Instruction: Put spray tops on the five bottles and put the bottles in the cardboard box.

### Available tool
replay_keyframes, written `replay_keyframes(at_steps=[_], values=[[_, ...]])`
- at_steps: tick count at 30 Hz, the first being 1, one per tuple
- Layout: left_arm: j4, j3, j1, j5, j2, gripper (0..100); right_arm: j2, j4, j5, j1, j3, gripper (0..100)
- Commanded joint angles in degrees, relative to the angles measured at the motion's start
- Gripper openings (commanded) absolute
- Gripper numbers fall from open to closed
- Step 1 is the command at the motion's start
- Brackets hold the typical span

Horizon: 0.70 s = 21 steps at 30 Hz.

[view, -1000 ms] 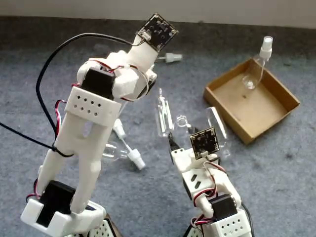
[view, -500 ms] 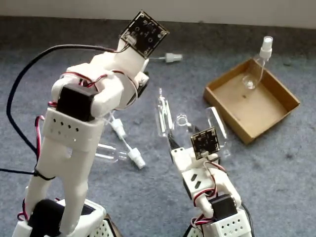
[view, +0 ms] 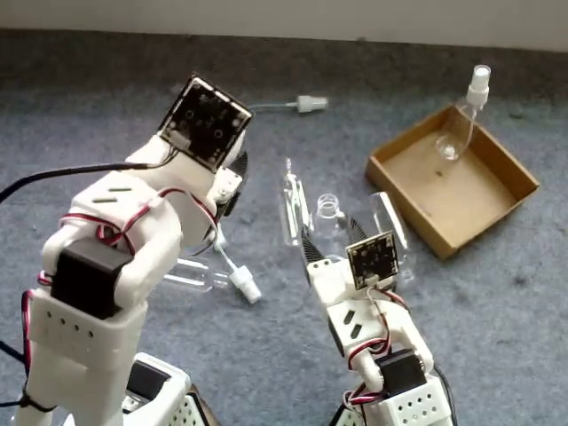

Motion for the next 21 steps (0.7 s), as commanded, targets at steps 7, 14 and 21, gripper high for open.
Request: replay_keyframes(at_steps=[7, 14, 21], values=[[-36.0, 25.5, -0.5, 11.4, -21.2, 4, -1.0, -3.3, -0.5, -8.7, 8.7, 10.3], [-49.4, 32.7, -0.1, 11.6, -30.5, 4, -1.0, -7.4, -0.5, -8.7, 8.7, 10.3], [-51.3, 32.6, 0.9, 25.4, -30.9, 4, -1.0, -11.0, -0.5, -8.7, 8.7, 10.3]])
